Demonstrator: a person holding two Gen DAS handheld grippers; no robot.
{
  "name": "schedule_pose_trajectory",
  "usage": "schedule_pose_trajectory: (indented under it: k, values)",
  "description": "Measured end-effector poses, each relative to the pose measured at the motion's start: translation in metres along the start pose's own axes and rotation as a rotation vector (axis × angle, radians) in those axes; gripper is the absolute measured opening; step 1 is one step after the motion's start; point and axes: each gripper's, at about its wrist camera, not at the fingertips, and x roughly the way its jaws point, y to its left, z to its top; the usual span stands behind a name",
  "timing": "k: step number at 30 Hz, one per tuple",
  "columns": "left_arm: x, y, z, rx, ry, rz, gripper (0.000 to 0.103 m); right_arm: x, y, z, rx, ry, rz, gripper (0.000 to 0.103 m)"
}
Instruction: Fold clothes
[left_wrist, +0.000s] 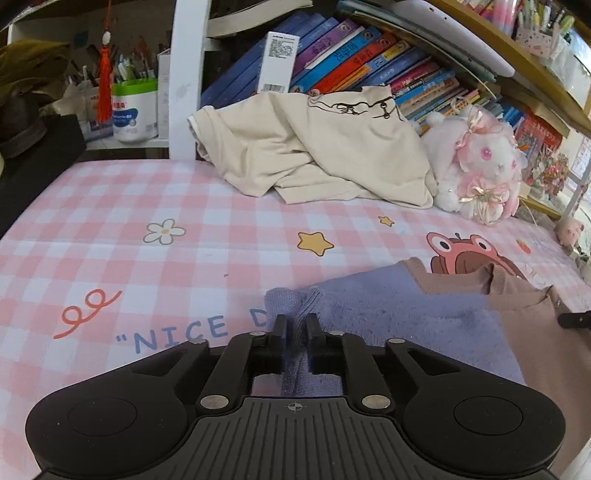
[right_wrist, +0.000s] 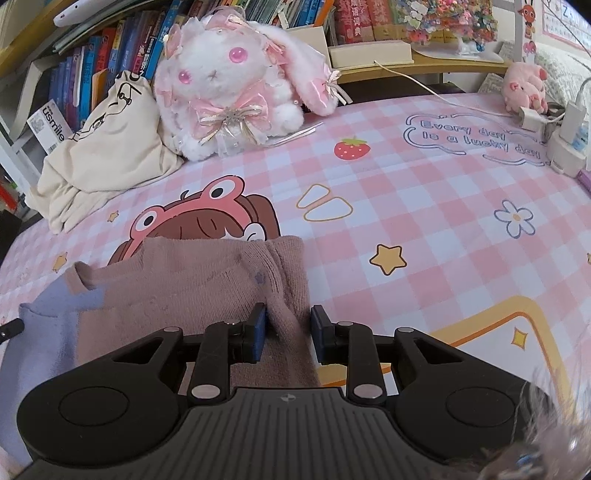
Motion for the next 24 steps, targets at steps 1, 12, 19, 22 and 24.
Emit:
schedule_pose_trajectory:
  k: [1,12,19,22,24]
  values:
    - [-0.006,-0.002,0.000,0.010,-0.016,0.018,0.034,-0.002,0.002,0.000,-0.009,-0.004,-0.007,0.028]
    - [-0.075,-0.025,-0.016,0.031,-0.123,0.038,0.069,-0.053,0.012,-0.013,-0.062,-0.094,0.003,0.039]
    - [-0.091,-0.048,-0.044,-0.028,-0.071,0.042,0.070,-0.076,0.016,-0.032,-0.133,-0.070,0.036,0.044]
    - [-0.094,-0.059,-0.051,-0.027,-0.056,0.063,0.071,-0.079,0.016,-0.038,-0.173,-0.045,0.068,0.044]
    - [-0.098,-0.067,-0.054,-0.032,-0.056,0.072,0.071,-0.080,0.015,-0.042,-0.199,-0.033,0.083,0.044]
